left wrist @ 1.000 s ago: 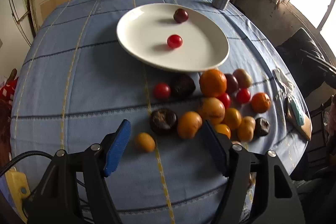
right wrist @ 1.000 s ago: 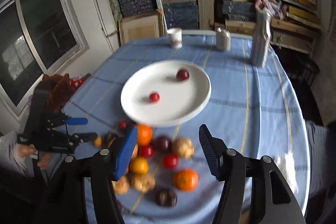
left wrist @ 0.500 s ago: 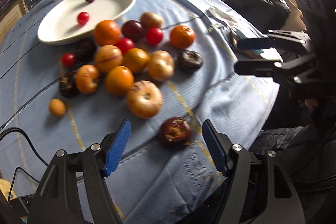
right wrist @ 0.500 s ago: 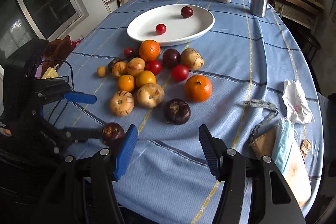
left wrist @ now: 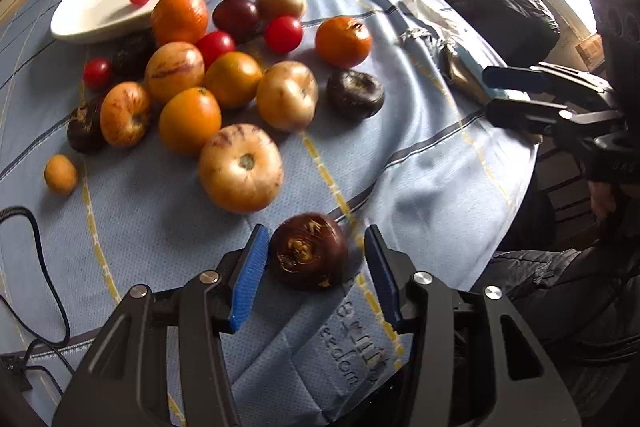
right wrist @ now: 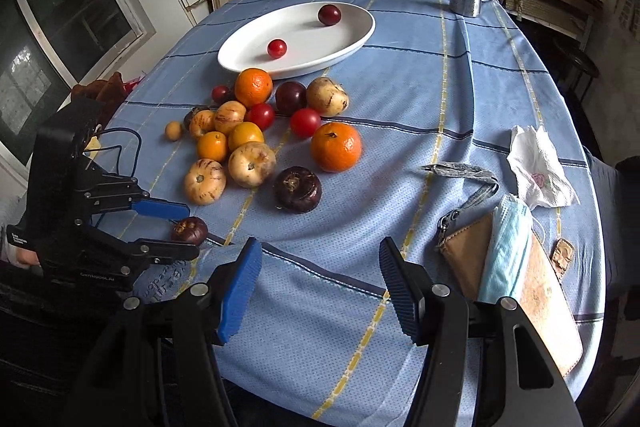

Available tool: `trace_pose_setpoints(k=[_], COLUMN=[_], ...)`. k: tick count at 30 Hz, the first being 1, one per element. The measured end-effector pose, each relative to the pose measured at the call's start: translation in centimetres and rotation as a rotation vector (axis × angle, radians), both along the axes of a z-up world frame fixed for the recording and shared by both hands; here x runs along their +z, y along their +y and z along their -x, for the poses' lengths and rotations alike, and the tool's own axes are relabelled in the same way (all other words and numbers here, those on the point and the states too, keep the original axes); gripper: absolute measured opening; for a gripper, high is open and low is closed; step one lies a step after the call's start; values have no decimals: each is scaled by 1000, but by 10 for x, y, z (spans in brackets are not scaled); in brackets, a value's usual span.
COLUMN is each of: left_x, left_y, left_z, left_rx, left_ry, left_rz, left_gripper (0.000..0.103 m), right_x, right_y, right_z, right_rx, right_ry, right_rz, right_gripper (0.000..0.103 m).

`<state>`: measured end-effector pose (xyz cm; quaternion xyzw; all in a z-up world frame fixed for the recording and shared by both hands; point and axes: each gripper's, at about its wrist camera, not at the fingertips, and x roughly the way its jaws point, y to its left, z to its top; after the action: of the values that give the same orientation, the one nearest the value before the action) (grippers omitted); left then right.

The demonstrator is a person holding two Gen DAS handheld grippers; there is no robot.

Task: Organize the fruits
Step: 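Grasp a dark brown plum with the left tool while the right tool grasps another dark plum, then carry both dark plums onto the white plate and release them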

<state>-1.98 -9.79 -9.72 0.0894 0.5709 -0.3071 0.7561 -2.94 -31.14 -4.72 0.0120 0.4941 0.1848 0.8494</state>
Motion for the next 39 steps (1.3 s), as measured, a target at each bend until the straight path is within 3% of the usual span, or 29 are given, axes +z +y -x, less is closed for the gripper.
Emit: trace_pose_setpoints(k=[5, 8, 14, 19, 23, 29, 31, 39], left_x=[-5, -3, -3, 4, -2, -10, -9, 13], left_y=[5, 4, -5, -10, -13, -19, -21, -1], left_z=[3, 1, -4, -16, -18, -20, -21, -24], left_rx=[9, 12, -14, 3, 0, -9, -6, 41], left_ry=[6, -9, -22, -17, 8, 28, 17, -58], left_rz=[-18, -8, -46, 29, 36, 52, 48, 78], left_gripper=[48, 37, 41, 39, 40, 37, 36, 35], right_x=[-3, -6, -21, -34, -46, -56, -55, -41], right_y=[6, 13, 31, 41, 55, 64, 66, 57], right_z=[-5, -12, -39, -55, -62, -65, -66, -57], right_rx=[27, 47, 45, 34, 68, 100, 120, 128], right_ry=[5, 9, 45, 78, 88, 74, 65, 74], right_rz=[-2, -2, -20, 11, 52, 101, 99, 11], right_gripper=[61, 62, 61, 61, 61, 53, 42, 42])
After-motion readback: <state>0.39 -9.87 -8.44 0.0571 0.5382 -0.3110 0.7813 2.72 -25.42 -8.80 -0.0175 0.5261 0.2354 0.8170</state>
